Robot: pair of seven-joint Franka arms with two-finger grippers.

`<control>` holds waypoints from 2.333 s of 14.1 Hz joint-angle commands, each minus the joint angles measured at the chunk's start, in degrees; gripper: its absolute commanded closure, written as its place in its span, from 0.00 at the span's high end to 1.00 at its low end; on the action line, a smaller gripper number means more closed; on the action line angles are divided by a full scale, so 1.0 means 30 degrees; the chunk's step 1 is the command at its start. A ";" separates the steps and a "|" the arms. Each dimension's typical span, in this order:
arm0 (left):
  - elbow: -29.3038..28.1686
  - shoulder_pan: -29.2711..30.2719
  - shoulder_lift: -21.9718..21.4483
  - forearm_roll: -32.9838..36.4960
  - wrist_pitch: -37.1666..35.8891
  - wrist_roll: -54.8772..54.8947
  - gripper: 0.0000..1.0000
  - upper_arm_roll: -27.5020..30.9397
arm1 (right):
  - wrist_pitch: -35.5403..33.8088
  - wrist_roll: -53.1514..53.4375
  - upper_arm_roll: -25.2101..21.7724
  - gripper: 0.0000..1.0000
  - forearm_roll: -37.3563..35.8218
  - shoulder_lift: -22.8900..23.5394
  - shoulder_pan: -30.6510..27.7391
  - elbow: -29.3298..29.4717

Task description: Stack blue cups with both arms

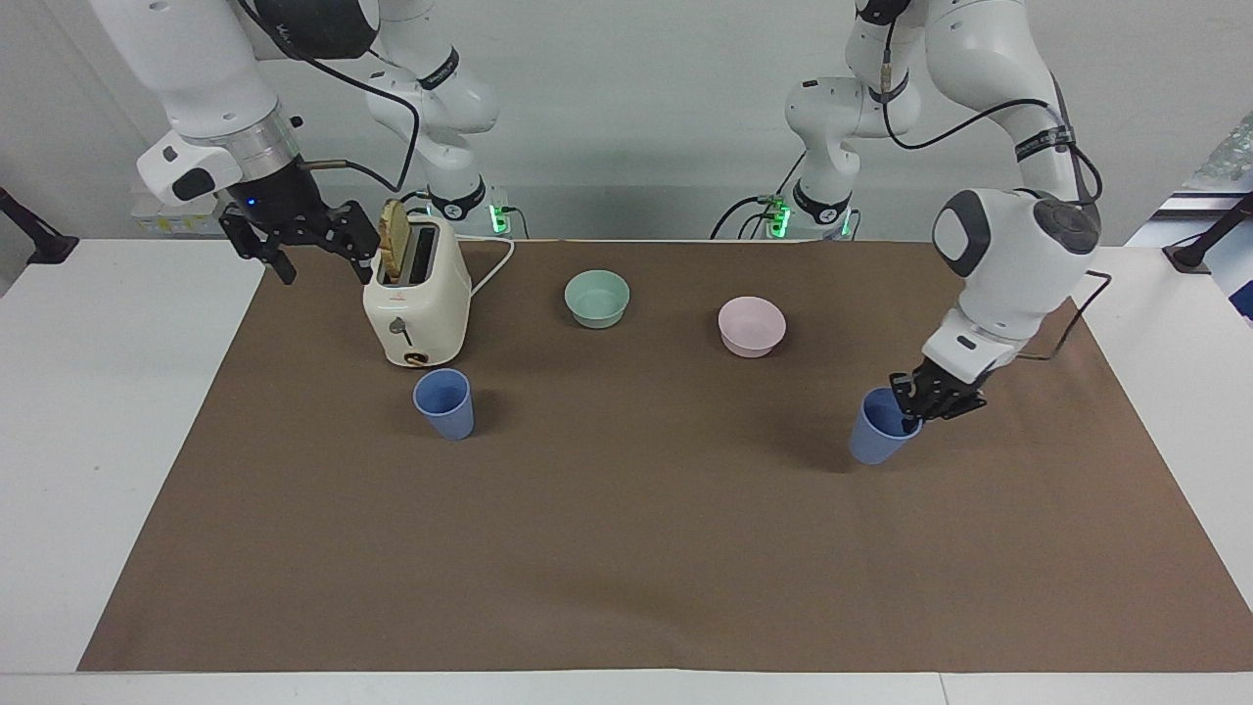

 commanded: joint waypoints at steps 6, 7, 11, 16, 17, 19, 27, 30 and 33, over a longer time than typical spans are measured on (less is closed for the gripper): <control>-0.1492 -0.5854 0.0639 -0.0140 0.3573 -0.4992 0.00 0.0328 | 0.0303 -0.0256 0.0120 1.00 0.0317 -0.0469 -0.0282 -0.0626; -0.1492 -0.6235 0.0611 -0.0140 0.3546 -0.5234 0.00 0.0299 | 0.0303 -0.0256 0.0120 1.00 0.0317 -0.0469 -0.0282 -0.0626; -0.1435 -0.6737 0.0581 -0.0140 0.3341 -0.5150 0.72 0.0269 | 0.0303 -0.0256 0.0120 1.00 0.0317 -0.0498 -0.0282 -0.0626; -0.1111 -0.5861 -0.0351 -0.0081 0.2759 -0.4623 1.00 0.0357 | 0.0303 -0.0256 0.0120 1.00 0.0317 -0.0469 -0.0282 -0.0626; -0.1111 -0.5684 -0.0878 -0.0110 0.1798 -0.4563 1.00 0.0444 | 0.0303 -0.0256 0.0120 1.00 0.0317 -0.0469 -0.0282 -0.0626; -0.1111 -0.4721 -0.2224 -0.0081 -0.0311 -0.4447 1.00 0.0562 | 0.0303 -0.0256 0.0120 1.00 0.0317 -0.0469 -0.0282 -0.0626; 0.2979 0.0056 -0.3990 0.1906 -0.6845 -0.0934 1.00 0.0592 | 0.1615 -0.0402 0.0091 1.00 0.0200 -0.1259 -0.0340 -0.2672; 0.5152 0.1141 -0.3551 0.1882 -0.8693 -0.0608 1.00 0.0621 | 0.3399 -0.0402 0.0091 1.00 0.0200 -0.1027 -0.0750 -0.4661; 0.7087 0.1758 -0.2965 0.1940 -1.0950 0.0093 1.00 0.0621 | 0.6156 -0.0315 0.0091 1.00 0.0200 -0.0210 -0.0722 -0.6306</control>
